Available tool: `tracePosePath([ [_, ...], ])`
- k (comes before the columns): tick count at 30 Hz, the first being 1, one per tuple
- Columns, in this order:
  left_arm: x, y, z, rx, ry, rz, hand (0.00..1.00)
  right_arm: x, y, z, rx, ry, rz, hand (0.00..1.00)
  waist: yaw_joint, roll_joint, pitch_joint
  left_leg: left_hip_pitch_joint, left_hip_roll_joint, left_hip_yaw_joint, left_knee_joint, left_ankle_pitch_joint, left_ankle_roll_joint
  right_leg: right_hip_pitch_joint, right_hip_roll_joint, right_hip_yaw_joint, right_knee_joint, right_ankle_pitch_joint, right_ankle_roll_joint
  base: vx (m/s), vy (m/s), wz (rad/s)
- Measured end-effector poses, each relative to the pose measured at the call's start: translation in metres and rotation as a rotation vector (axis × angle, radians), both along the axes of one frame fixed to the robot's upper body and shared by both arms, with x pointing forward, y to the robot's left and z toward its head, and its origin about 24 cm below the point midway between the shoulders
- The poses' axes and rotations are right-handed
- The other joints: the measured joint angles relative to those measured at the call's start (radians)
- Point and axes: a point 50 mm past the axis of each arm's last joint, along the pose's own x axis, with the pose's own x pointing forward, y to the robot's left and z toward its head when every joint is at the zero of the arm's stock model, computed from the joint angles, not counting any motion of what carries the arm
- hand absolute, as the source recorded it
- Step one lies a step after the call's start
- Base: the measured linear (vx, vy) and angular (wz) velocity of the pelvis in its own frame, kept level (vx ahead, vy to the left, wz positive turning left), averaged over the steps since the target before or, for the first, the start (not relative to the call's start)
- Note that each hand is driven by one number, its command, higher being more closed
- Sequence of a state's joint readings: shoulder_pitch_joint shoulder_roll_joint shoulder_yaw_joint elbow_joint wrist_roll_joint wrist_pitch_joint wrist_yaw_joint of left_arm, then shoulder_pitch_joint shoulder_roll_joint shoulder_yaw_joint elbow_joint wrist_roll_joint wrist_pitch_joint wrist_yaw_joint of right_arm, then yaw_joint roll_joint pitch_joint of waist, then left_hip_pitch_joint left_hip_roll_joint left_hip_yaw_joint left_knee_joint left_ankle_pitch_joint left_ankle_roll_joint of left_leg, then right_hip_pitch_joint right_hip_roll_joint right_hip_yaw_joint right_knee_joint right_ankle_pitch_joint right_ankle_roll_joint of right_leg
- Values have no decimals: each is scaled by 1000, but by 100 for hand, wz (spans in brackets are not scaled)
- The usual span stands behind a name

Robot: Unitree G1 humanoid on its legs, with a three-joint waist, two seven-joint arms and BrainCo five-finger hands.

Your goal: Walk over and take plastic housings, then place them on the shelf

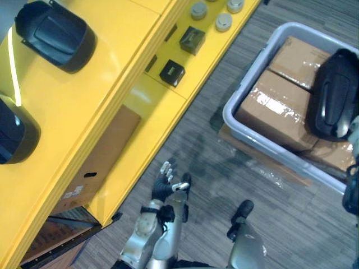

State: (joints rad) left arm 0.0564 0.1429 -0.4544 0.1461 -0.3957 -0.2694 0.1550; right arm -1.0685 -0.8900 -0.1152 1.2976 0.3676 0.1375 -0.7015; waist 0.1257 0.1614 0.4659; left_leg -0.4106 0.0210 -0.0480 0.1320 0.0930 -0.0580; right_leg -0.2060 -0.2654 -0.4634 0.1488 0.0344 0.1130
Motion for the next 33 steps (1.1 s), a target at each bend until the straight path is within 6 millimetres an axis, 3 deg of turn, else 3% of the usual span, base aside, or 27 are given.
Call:
tracePosePath([
  [7, -1, -4, 1, -51, 2, 12, 0, -7, -10, 1, 38, 22, 28, 0, 0, 38, 17, 3, 4, 1, -61, 47, -2, -32, 0, 3, 14, -1, 1, -60, -20, -1],
  [16, -7, -20, -6, -67, 43, -8, 0, -7, -11, -10, 53, 84, 94, 0, 9, 43, 17, -10, 4, 0, -116, 86, -4, -89, -13, 4, 58, -22, 4, -40, -27, 1],
  [21, -4, -22, -4, -67, 34, -13, 0, -11, -15, -2, -34, 138, 83, 0, 28, 62, 23, -30, 4, -12, -123, 95, -5, -110, -15, -3, 72, -27, 1, -23, -32, 6],
  [28, -4, -21, -4, -66, 35, 5, 0, -11, -17, 6, -113, 189, 114, 0, 34, 63, 23, -50, 3, -19, -117, 96, -6, -128, -15, -4, 78, -27, 1, -28, -35, 1],
  [31, -3, -24, -3, -82, 23, 7, 0, -6, -15, 18, -173, 178, 164, 0, 38, 66, 20, -76, 3, -23, -96, 94, -6, -147, -15, -5, 87, -30, 0, -70, -46, 1],
  [32, -3, -24, -2, -92, 25, 7, 0, -4, -13, 21, -195, 180, 177, 100, 43, 67, 20, -82, 4, -23, -91, 94, -6, -151, -15, -6, 89, -30, 0, -82, -38, -2],
  [33, -3, -24, -3, -107, 32, 11, 0, -3, -12, 21, -207, 190, 189, 100, 51, 68, 19, -82, 5, -23, -88, 94, -6, -151, -15, -6, 91, -30, 0, -80, -40, -2],
])
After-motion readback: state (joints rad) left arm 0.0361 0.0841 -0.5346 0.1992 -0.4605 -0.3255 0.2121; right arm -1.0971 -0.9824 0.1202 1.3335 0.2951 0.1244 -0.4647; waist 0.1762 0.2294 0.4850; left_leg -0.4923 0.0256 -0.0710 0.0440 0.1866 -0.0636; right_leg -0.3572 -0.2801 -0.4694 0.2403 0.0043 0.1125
